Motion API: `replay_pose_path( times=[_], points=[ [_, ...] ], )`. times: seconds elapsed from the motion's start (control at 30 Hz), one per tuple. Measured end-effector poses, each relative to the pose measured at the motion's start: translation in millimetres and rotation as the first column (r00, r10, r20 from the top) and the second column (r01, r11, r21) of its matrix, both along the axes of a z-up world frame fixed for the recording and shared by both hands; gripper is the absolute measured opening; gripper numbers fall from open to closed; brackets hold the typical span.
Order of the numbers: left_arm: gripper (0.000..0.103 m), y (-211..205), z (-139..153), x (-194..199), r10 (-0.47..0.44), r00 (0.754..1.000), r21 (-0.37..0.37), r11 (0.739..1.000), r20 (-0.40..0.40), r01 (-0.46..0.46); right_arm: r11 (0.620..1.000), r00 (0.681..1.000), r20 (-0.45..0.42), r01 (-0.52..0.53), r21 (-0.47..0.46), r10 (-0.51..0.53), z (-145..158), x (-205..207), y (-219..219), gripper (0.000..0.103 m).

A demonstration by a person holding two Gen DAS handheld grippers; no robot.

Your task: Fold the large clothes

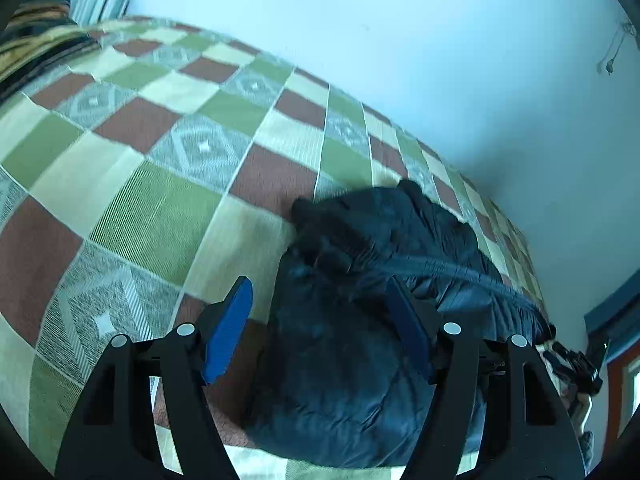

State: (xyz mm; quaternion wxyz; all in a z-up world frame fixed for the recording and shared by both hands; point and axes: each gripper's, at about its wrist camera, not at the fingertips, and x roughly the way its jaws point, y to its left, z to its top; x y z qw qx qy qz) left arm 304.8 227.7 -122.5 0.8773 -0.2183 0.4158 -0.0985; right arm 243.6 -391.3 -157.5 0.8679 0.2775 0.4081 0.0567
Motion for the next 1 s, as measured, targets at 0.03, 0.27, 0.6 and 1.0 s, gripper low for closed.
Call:
replay_pose_path(
  times=[0.03,0.27,0.6,1.0],
  points=[
    [0.069,-1,-4,1,-0.016,1.0,0.004,1.0,-0.006,0.016,1.0,1.0,-0.001,-0.012,-0.014,0.012,0,3,1,0.065],
    [0.07,-5,-10,20,-0.136,0.991,0.049,0.99,0.015,0.135,0.977,0.989,0.0,-0.146,-0.153,0.148,3,32,14,0.065],
    [0.072,-24,-25,66,-0.312,0.949,0.122,0.941,-0.052,0.316,0.952,0.968,-0.01,-0.25,-0.176,0.252,-4,66,18,0.072],
    [0.015,-52,-36,69,-0.346,0.932,0.322,0.874,-0.11,0.363,0.917,0.959,-0.058,-0.282,-0.283,0.277,-17,73,36,0.018]
  ],
)
